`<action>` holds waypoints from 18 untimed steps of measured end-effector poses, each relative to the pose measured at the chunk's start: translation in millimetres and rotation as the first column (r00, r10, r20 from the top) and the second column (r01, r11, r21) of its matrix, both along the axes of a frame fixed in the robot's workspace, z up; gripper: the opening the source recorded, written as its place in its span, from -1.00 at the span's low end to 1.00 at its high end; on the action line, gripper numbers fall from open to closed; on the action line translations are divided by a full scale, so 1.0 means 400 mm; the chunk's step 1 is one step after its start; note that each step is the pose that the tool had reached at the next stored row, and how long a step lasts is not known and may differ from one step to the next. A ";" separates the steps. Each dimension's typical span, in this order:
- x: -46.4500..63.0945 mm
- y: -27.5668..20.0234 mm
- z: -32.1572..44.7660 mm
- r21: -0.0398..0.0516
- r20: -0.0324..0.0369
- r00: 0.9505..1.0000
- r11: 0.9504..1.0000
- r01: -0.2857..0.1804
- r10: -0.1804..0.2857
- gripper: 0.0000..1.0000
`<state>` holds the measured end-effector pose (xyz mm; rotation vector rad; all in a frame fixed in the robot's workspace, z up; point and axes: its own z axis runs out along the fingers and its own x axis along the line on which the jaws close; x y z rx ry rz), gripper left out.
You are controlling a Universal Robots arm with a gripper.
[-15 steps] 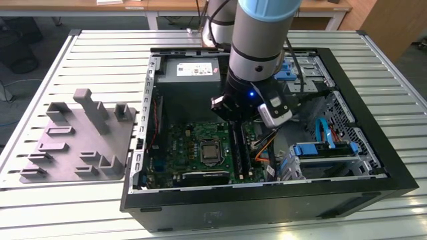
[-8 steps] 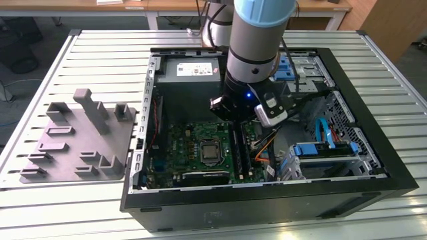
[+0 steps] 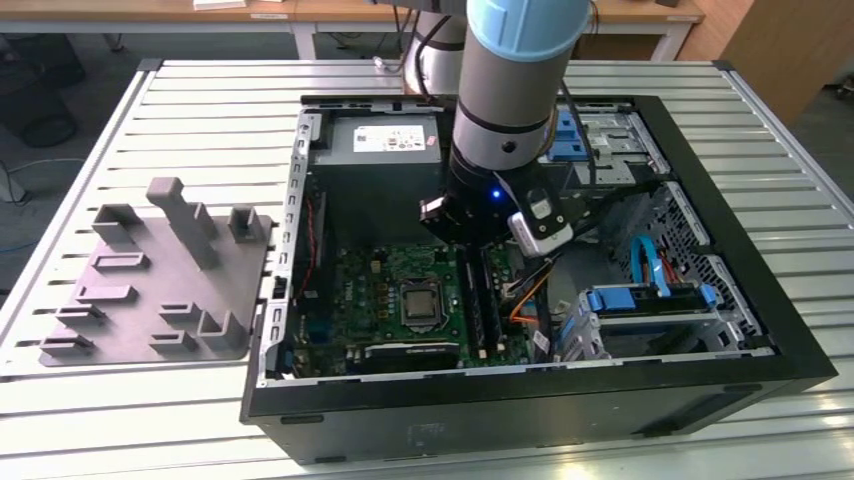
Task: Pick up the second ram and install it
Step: 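Press down the second ram until it locks into place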
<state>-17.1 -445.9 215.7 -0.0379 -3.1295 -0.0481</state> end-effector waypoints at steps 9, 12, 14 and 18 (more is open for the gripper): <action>0.000 -0.029 0.014 -0.016 0.001 1.000 1.000 0.000 0.000 -0.80; -0.001 -0.050 0.014 -0.028 0.001 1.000 1.000 0.000 0.000 -0.80; -0.001 -0.066 0.014 -0.035 0.001 1.000 0.999 0.000 0.000 -0.80; -0.001 -0.099 0.014 -0.044 0.001 1.000 0.999 0.000 0.000 -0.80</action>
